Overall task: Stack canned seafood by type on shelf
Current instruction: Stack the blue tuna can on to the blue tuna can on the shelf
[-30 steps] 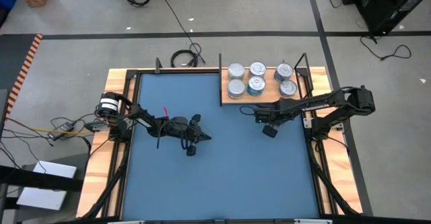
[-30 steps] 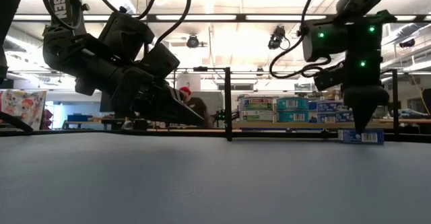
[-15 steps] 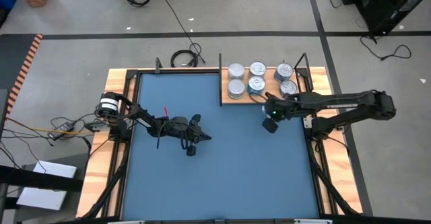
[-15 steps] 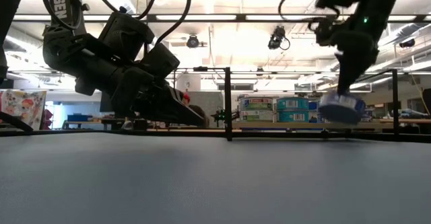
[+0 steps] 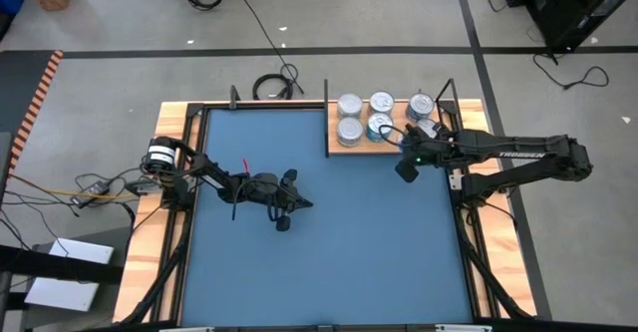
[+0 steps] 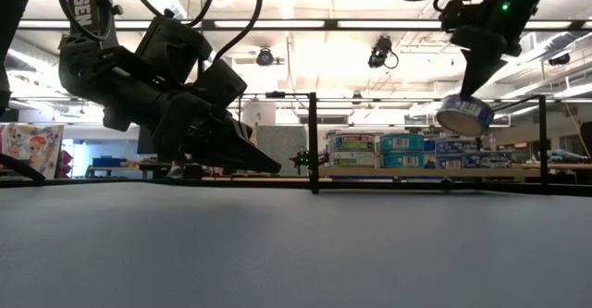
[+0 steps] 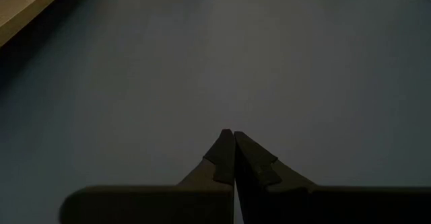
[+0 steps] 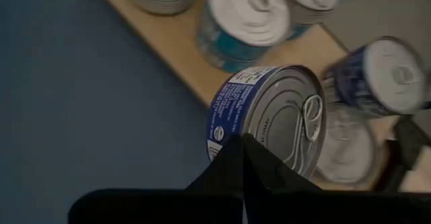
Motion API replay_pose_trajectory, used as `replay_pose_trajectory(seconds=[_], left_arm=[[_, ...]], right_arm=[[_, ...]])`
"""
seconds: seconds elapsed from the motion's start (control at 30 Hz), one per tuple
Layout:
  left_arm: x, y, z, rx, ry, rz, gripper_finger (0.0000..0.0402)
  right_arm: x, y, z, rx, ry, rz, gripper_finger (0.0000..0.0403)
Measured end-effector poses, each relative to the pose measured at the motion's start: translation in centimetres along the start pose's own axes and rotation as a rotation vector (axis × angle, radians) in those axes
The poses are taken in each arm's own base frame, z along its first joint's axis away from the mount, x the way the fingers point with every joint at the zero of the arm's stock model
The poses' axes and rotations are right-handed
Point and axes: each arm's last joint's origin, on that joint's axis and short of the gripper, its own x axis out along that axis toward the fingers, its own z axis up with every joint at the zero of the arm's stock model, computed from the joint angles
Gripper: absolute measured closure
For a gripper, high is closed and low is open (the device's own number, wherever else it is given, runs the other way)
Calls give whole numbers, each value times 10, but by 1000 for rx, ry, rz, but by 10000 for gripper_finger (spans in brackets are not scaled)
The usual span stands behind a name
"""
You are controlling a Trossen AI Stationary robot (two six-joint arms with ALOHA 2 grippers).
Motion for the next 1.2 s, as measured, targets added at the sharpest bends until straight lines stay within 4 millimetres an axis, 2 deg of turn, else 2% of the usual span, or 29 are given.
replay_pose_trajectory(seconds=[0.3,0.57,1.03,1.2], left_arm=[[0,0,0,0,0,0,396],[0,0,0,0,0,0,396],[0,0,0,0,0,0,396],[0,0,0,0,0,0,397]], right_arm=[[10,-22,5,-43,43,-145,403],[34,-38,14,-87,157,-231,403],[80,-41,23,-184,346,-285,402],[88,-40,23,-183,371,-293,379]])
